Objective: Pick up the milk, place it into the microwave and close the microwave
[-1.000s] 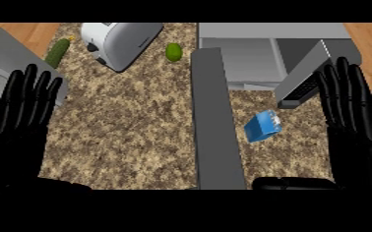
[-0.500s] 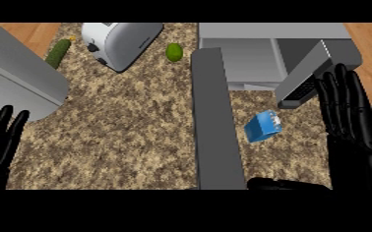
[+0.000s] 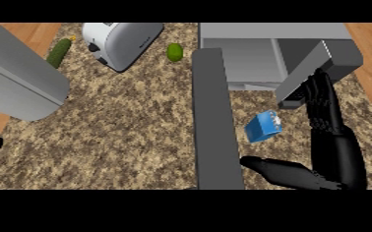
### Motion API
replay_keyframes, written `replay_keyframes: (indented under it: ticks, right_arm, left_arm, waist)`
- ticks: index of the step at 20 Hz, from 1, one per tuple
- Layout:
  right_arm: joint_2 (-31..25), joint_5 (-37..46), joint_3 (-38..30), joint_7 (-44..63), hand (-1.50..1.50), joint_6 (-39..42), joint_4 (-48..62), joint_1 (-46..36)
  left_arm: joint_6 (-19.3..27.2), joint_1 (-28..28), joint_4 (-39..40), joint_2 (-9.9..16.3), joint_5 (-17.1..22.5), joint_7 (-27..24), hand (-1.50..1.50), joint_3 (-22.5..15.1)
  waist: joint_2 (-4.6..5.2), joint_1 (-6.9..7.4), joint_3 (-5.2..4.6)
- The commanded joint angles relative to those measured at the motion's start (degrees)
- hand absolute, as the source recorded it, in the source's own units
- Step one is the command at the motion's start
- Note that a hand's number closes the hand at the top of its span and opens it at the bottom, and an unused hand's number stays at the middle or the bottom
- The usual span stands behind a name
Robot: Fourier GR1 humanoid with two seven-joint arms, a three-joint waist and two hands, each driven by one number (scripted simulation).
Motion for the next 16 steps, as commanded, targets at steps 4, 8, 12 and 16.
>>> replay_keyframes:
  ticks: [4,8,12,16]
  right_arm:
    - [0.2,-0.7,-3.9,-11.0,-1.50,-3.8,11.4,5.5]
    - [-1.2,-3.3,-7.0,-15.6,-1.50,-2.3,18.3,5.3]
    - [-0.4,-4.3,-7.4,-20.5,-1.50,-2.1,24.0,6.3]
    - [-2.7,-7.8,-12.9,-28.1,-1.50,-0.3,34.1,5.0]
  left_arm:
    - [-5.5,7.6,-4.1,0.0,7.7,-1.7,-1.50,6.0]
    - [-7.6,6.5,-1.1,-0.4,7.7,-2.7,-1.50,7.1]
    - [-6.9,8.6,-6.5,0.0,11.0,1.8,-1.50,7.8]
    - [-9.9,9.8,-3.7,-1.5,10.4,-1.8,-1.50,9.7]
  waist:
    - [-0.07,0.47,0.01]
    - [0.01,0.12,0.01]
    - [-0.01,0.14,0.04]
    - [0.01,0.21,0.04]
